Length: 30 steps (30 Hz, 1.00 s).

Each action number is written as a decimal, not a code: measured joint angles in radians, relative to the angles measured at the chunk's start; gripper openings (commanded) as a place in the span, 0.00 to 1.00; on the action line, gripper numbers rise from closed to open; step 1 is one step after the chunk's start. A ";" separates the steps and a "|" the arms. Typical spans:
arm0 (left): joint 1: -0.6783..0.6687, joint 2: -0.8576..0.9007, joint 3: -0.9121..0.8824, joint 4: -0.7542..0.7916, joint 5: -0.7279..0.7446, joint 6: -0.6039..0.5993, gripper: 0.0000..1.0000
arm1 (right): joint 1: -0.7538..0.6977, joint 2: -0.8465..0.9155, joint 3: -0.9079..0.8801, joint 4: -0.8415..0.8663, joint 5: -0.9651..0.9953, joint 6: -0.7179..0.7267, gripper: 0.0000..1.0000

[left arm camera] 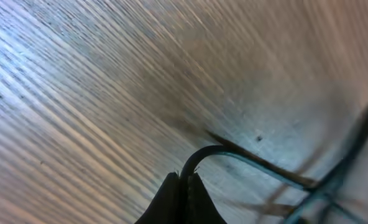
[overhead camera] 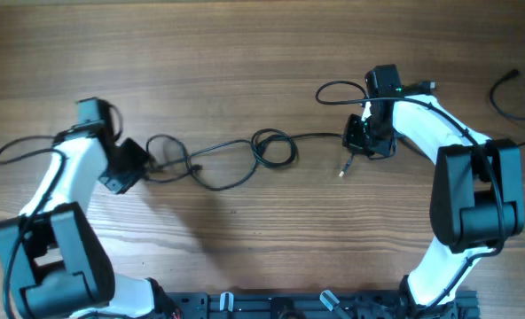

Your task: Untangle cables

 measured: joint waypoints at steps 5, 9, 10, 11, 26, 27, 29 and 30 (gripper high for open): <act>0.203 0.004 -0.001 0.082 0.459 0.053 0.24 | -0.001 -0.003 0.002 -0.001 0.054 0.000 0.04; 0.370 0.004 -0.001 0.106 0.755 0.065 0.37 | -0.005 -0.005 0.002 0.000 0.090 0.001 0.04; 0.403 0.004 -0.001 0.108 0.830 0.067 0.39 | -0.008 -0.005 0.003 0.000 0.098 0.001 0.04; 0.425 0.004 -0.001 0.114 0.875 0.068 0.57 | -0.010 -0.005 0.003 0.002 0.104 0.001 0.04; 0.176 0.004 0.001 0.054 0.742 0.164 0.82 | -0.048 0.006 -0.003 0.056 -0.100 -0.132 0.09; 0.117 0.004 0.001 0.054 0.705 0.162 0.83 | -0.048 0.006 -0.003 0.056 -0.113 -0.137 0.10; -0.024 0.005 0.001 0.054 0.595 0.149 0.82 | -0.047 0.009 -0.004 0.057 -0.133 -0.145 0.10; -0.078 0.005 0.001 0.053 0.560 0.141 0.80 | -0.047 0.010 -0.004 0.057 -0.136 -0.147 0.09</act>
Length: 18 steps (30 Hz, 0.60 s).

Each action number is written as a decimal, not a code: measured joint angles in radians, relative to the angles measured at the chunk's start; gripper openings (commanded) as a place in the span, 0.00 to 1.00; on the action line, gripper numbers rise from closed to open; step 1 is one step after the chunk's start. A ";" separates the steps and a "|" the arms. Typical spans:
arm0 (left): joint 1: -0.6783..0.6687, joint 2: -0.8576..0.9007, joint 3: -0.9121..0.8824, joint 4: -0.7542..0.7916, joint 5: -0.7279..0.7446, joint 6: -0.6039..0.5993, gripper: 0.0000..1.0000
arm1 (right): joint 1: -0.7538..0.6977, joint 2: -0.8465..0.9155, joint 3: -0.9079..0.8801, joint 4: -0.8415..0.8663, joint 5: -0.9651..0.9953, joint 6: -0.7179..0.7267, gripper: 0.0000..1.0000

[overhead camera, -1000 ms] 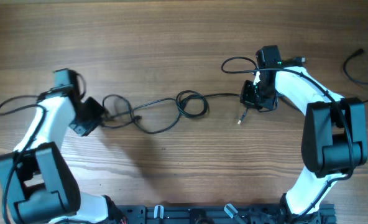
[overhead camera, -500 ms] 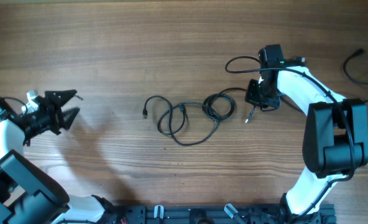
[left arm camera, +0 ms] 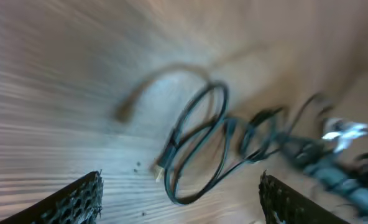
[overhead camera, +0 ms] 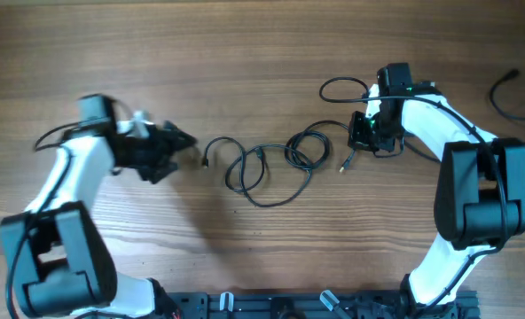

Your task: Untangle cables

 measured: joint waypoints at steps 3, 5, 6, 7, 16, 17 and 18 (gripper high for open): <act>-0.158 0.000 0.000 0.018 -0.106 -0.043 0.73 | 0.000 0.003 0.000 0.000 -0.014 0.000 0.10; -0.267 0.000 0.000 0.063 -0.145 -0.087 0.64 | 0.000 0.003 0.000 0.000 -0.018 0.000 0.12; -0.305 0.000 0.000 0.097 -0.160 -0.109 0.58 | 0.000 0.003 0.000 -0.001 -0.022 0.000 0.12; -0.344 0.000 0.000 0.136 -0.172 -0.132 0.52 | 0.000 0.003 0.000 -0.002 -0.028 -0.002 0.12; -0.539 0.000 0.000 0.267 -0.311 -0.240 0.07 | 0.004 0.046 0.123 -0.291 -0.065 -0.058 0.41; -0.551 0.000 0.000 0.263 -0.321 -0.243 0.07 | 0.005 0.047 0.151 -0.313 -0.075 -0.069 0.43; -0.561 0.001 0.000 0.260 -0.328 -0.243 0.07 | 0.005 0.047 0.174 -0.321 -0.090 -0.080 0.44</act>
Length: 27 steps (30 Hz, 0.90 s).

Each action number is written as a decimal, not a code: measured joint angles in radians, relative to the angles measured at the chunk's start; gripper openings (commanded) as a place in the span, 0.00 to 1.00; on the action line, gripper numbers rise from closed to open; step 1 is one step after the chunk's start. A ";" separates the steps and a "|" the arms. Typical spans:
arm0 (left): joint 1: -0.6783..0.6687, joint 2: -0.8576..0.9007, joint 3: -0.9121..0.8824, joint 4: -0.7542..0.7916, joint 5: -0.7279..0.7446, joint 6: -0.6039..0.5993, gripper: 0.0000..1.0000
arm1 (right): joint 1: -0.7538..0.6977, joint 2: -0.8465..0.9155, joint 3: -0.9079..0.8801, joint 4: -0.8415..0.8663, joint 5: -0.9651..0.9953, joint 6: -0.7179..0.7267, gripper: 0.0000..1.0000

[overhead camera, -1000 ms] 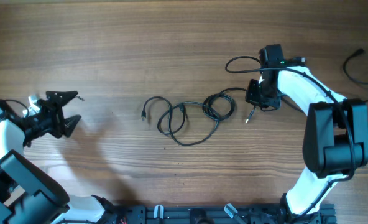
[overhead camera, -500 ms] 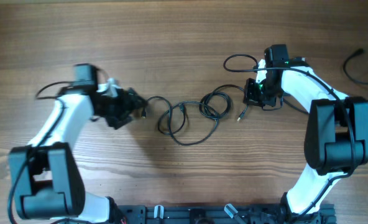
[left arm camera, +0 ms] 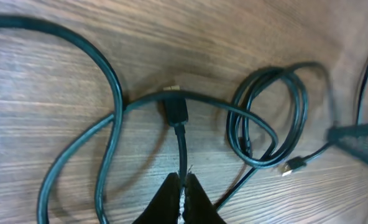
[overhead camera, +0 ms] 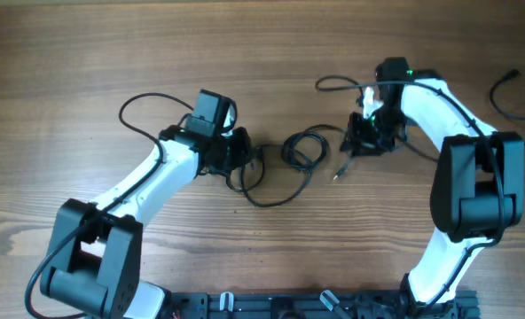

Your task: Untangle cables

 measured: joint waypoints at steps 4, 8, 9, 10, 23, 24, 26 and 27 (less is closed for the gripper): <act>-0.032 0.037 0.000 -0.011 -0.025 0.000 0.07 | 0.018 0.000 0.022 0.015 -0.067 -0.009 0.44; -0.047 0.100 0.000 -0.034 -0.035 0.000 0.07 | 0.060 0.000 0.021 0.037 -0.081 -0.009 0.43; -0.048 0.114 0.000 -0.035 -0.036 0.000 0.07 | 0.078 0.000 0.021 0.045 -0.084 -0.005 0.43; -0.048 0.125 0.000 -0.036 -0.038 0.000 0.08 | 0.096 0.000 0.021 0.059 -0.084 0.003 0.43; -0.014 0.143 0.039 -0.229 -0.211 0.000 0.07 | 0.197 0.000 0.021 0.079 0.293 0.151 0.43; 0.001 0.141 0.040 -0.252 -0.232 0.000 0.07 | 0.194 0.000 0.021 0.079 0.317 0.154 0.44; 0.039 0.139 0.042 -0.297 -0.274 0.000 0.08 | 0.187 0.000 0.021 0.077 0.361 0.163 0.45; 0.065 0.139 0.042 -0.314 -0.290 0.001 0.08 | 0.182 0.000 0.021 0.077 0.377 0.169 0.47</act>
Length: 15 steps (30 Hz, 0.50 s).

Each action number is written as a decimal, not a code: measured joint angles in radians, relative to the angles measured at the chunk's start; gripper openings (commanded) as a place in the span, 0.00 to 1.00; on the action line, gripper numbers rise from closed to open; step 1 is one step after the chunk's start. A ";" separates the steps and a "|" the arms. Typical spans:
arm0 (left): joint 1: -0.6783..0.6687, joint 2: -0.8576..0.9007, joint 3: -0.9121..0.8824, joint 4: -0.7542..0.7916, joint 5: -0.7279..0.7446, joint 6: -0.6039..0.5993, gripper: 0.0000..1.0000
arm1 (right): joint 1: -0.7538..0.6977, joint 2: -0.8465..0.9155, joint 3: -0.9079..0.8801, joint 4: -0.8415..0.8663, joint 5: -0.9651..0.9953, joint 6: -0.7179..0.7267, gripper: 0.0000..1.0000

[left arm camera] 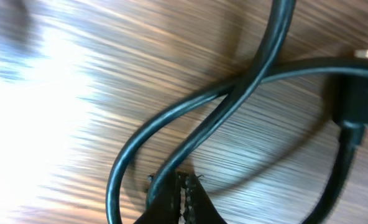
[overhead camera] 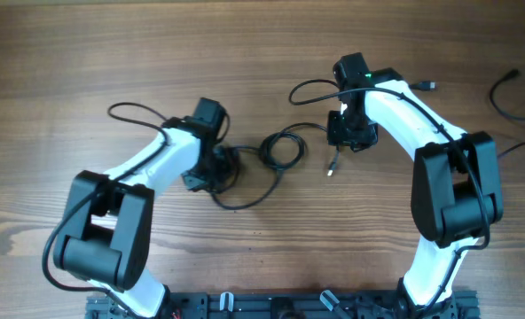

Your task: Untangle cables

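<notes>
A black cable lies tangled mid-table, with a small coil in the middle and a wider loop sagging toward the front. My left gripper sits at the tangle's left end. In the left wrist view it is shut, with a strand running into its tips beside a crossing strand and a plug at the right. My right gripper is at the tangle's right end, seemingly shut on the cable, whose free plug end hangs just below it.
A second black cable lies at the far right edge of the wooden table. Each arm's own thin lead arcs beside it, the left lead and the right lead. The arms' base rail runs along the front edge.
Both grippers have shifted left, the left one also toward the front. The coil and the sagging loop have moved left with them. The left wrist view is now much closer to the table.
The cable was stretched between the two shut grippers, the left one far left. Then the left gripper was open and the cable lay bunched in the middle. Then it was shut on a strand near a plug. Now the tangle sits further left.
</notes>
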 measured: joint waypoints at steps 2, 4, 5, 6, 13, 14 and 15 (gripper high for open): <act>0.045 0.000 0.000 -0.014 -0.009 0.016 0.08 | -0.006 0.000 0.000 0.001 0.002 0.004 0.49; 0.078 0.000 0.000 -0.016 -0.004 0.037 0.08 | -0.010 0.000 0.000 0.008 -0.045 -0.001 0.53; 0.093 0.000 0.000 -0.014 -0.001 0.046 0.08 | -0.010 0.000 0.000 0.012 -0.088 -0.013 0.55; 0.098 0.000 0.000 -0.010 0.002 0.053 0.08 | -0.010 0.000 0.000 0.015 -0.144 -0.037 0.57; 0.103 -0.001 -0.001 0.037 0.021 0.060 0.10 | 0.038 0.000 0.000 0.024 -0.505 -0.232 0.70; 0.103 -0.001 -0.002 0.039 0.022 0.061 0.10 | 0.050 0.000 0.000 0.027 -0.521 -0.246 0.70; 0.103 -0.001 -0.002 0.043 0.024 0.061 0.10 | 0.061 0.000 0.000 0.038 -0.533 -0.255 0.70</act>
